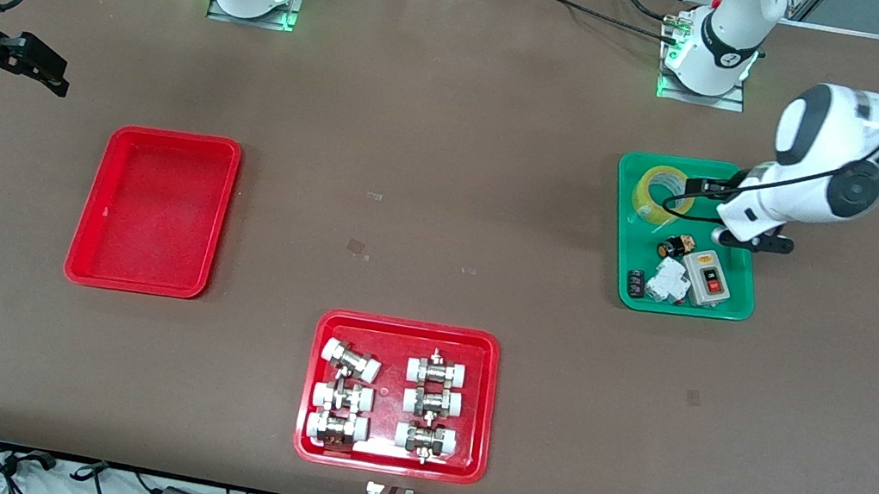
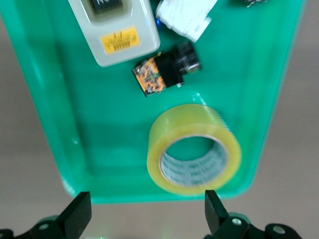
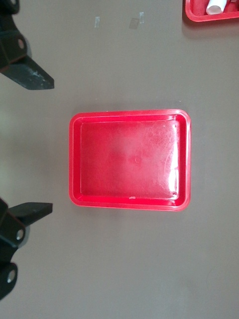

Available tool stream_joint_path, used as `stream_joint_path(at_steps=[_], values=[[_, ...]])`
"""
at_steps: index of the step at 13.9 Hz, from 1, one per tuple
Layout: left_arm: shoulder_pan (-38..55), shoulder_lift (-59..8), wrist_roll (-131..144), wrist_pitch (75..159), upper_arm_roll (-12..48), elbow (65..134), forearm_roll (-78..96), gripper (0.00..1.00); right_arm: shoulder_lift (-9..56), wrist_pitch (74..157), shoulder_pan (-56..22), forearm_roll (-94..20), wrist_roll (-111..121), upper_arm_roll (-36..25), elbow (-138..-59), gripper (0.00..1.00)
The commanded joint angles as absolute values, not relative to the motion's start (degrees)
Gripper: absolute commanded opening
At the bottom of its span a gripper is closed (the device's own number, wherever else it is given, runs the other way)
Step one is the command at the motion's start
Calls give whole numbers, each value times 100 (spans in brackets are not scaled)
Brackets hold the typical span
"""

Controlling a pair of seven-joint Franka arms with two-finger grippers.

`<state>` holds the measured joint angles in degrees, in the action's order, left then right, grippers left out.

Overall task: Left arm passes tape to right arm into tray
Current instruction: 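Lower the left gripper onto the yellow tape roll and grasp it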

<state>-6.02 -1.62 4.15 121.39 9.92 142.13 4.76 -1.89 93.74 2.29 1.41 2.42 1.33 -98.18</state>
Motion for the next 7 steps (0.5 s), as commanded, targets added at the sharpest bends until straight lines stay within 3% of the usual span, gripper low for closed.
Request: stream_joint_path(at_steps=[1,5,7], values=[[-685,-350,422,12665,1037,14616,615,100,-220,9352,202,167,299,132,-9791,100],[-712,-694,413,13069,1046,14704,756,96,-185,9352,202,167,308,132,-9756,100],[-729,-703,422,13061,1046,14678,886,75,-185,9352,202,167,299,132,-9756,100]])
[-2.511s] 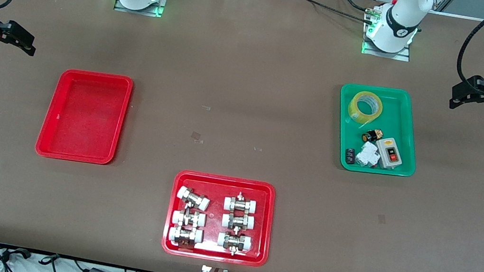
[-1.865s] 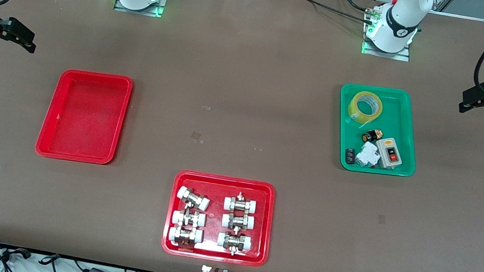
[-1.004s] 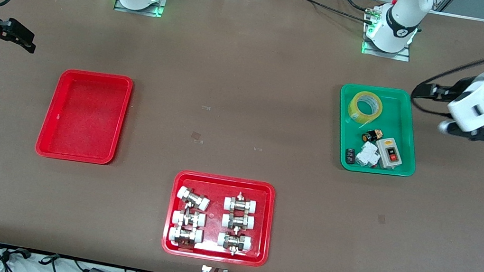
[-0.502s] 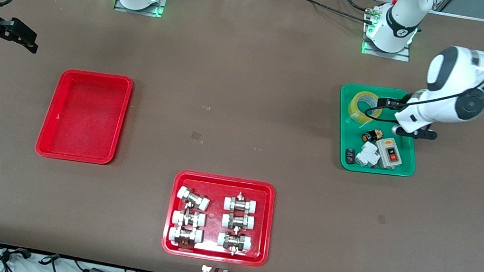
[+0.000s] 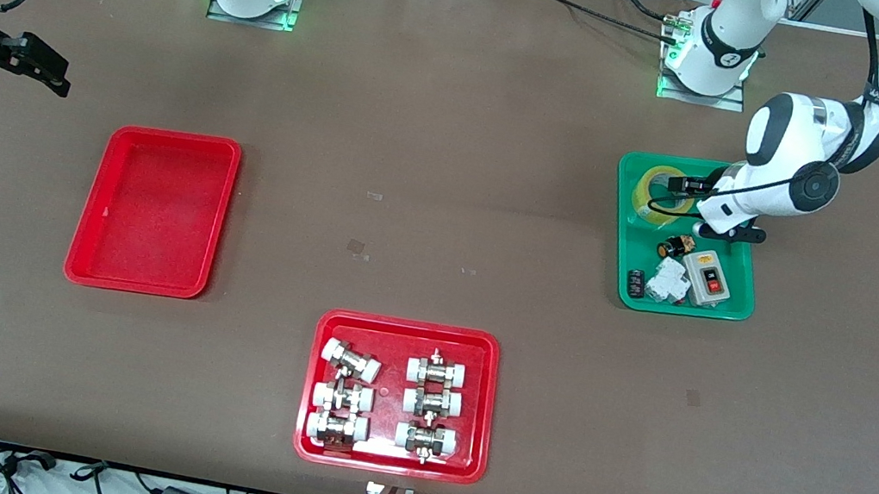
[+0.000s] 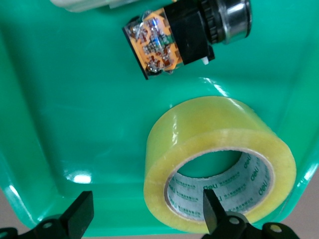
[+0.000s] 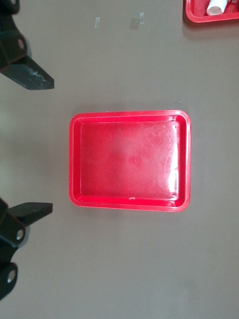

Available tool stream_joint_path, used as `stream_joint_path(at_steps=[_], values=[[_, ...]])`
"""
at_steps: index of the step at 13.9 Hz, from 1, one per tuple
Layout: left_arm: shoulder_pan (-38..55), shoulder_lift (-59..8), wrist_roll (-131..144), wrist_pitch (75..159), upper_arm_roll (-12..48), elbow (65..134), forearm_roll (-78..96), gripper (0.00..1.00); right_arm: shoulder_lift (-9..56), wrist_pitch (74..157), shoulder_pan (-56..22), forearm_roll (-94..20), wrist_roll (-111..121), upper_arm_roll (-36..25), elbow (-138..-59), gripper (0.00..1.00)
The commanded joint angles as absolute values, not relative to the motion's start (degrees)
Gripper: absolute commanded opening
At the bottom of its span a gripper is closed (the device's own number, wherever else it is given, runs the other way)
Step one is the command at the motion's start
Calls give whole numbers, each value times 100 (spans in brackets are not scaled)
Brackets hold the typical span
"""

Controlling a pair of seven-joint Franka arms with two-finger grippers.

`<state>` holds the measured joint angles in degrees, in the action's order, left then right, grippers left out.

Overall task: Left arm passes tape to right arm into tray
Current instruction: 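Lower the left gripper onto the yellow tape roll and grasp it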

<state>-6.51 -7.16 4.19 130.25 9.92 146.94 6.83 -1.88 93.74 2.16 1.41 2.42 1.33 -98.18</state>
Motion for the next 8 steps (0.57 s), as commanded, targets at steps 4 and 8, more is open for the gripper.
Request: stream_joint_path(at_steps=[4,8], values=[[-729,-703,431,13025,1046,14660,1142,32,-185,9352,202,158,299,132,-9765,100],[-729,-712,413,12667,1037,14380,1204,11,-185,9352,202,158,299,132,-9765,100]])
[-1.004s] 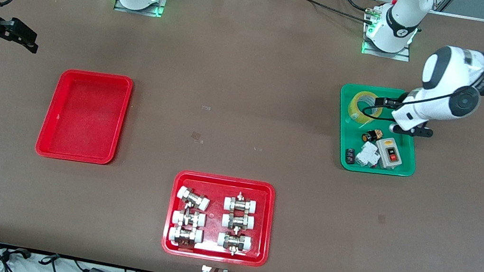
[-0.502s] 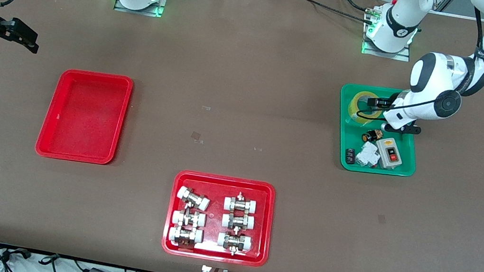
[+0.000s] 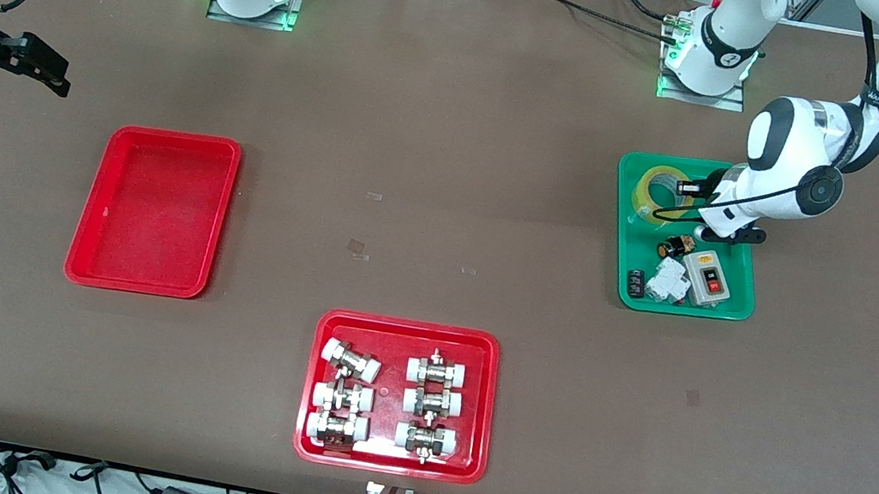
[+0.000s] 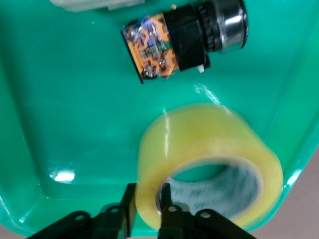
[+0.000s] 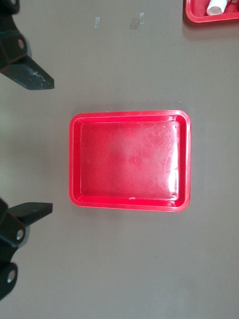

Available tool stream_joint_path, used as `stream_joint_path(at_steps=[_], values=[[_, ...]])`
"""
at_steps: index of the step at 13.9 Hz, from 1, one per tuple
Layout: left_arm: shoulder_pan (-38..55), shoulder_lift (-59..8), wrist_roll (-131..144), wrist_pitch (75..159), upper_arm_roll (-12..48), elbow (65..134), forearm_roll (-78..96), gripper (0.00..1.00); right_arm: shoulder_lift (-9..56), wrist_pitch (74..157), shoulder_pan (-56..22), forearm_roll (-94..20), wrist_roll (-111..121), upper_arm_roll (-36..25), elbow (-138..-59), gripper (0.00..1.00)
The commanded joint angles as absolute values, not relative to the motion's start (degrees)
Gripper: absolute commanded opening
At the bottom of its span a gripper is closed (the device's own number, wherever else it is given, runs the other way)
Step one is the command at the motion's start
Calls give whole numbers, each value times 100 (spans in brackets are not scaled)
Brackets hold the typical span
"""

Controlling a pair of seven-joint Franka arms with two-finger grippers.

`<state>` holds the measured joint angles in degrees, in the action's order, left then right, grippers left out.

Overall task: Left arm passes tape to right arm into tray
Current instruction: 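Lift the tape with the left gripper while the right gripper approaches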

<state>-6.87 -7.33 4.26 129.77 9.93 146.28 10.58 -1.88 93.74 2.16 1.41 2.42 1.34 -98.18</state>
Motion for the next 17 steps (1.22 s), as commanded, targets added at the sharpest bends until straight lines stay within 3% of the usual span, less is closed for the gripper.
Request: stream_joint_path(at_steps=[1,5,11,14,17], values=[[-738,-703,396,12508,1037,14301,1204,8,-185,9352,202,158,299,132,-9756,100],[-738,-615,369,11394,993,13415,1169,7,-185,9404,193,167,299,132,-9756,100],[-239,-1001,947,8669,1046,10261,1378,5,122,9343,45,9,211,141,-9712,100],[147,-941,1475,8192,1055,9591,2590,4,272,9361,-140,-166,193,141,-9703,100],[816,-1071,2420,8409,1265,8906,3696,4,483,9351,-439,-193,272,141,-9660,100]])
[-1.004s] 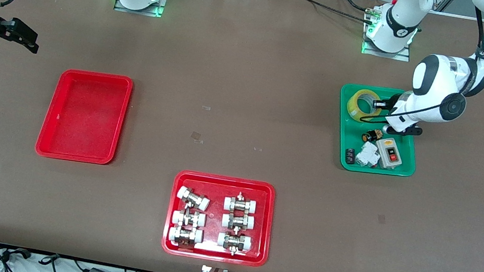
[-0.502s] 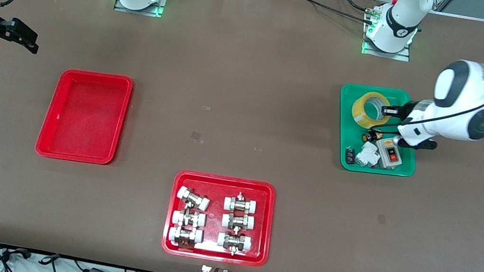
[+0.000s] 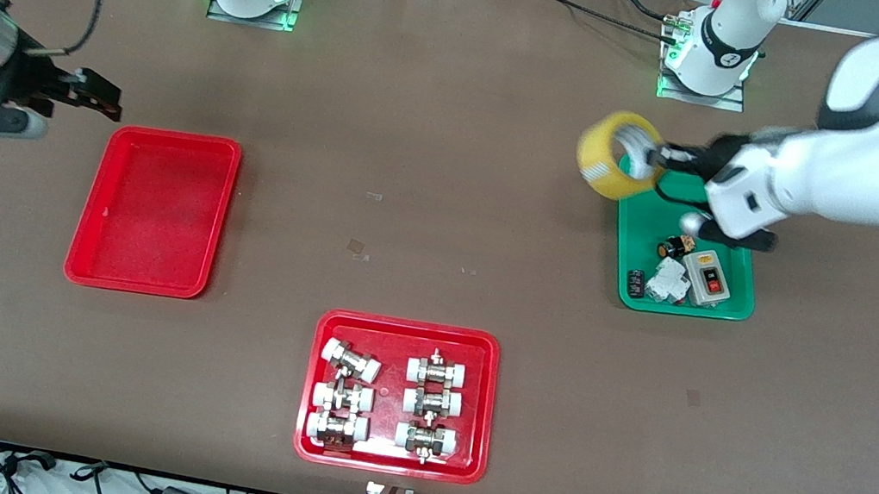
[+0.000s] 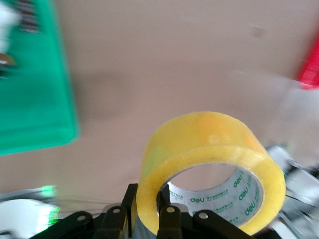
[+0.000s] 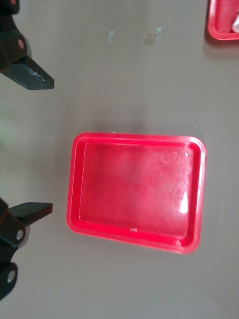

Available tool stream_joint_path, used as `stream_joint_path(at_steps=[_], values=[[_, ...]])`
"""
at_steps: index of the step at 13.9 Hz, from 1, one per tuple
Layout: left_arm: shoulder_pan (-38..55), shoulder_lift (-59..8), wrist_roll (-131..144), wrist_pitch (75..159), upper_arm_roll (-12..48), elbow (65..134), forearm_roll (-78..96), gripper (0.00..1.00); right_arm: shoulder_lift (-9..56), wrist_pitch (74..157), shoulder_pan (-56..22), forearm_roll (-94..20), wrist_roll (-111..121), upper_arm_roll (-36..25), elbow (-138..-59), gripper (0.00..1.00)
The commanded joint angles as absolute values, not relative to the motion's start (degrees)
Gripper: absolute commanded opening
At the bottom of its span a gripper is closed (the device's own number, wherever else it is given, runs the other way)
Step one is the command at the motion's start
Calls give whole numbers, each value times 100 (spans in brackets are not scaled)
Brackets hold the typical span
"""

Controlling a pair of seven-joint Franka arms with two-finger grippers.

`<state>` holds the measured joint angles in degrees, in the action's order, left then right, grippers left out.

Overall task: Left arm passes tape to right arm into tray
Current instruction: 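Lift the tape with the left gripper while the right gripper approaches, then close the right gripper on the tape held by the left gripper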

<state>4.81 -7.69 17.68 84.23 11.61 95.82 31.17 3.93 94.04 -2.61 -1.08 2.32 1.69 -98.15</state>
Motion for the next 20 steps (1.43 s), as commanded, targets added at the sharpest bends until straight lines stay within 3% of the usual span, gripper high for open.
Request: stream_joint_path(at_steps=[1,8,12,17,20], values=[[1070,-1298,2800,8750,1274,8651,3944,4,501,9352,-509,-289,272,149,-9633,100],[2301,-2205,4367,10825,1283,8315,4764,3,606,9343,-773,-2694,229,149,-9317,100],[2417,-2662,4746,10951,1275,7700,4746,3,852,9658,-966,-3945,193,185,-9212,100],[2382,-2646,4764,10942,1274,7690,4755,3,1414,9729,-1230,-4921,-202,185,-8711,100],[2382,-2637,4772,10942,1274,7690,4755,3,1581,9817,-1423,-4939,-211,185,-8543,100]])
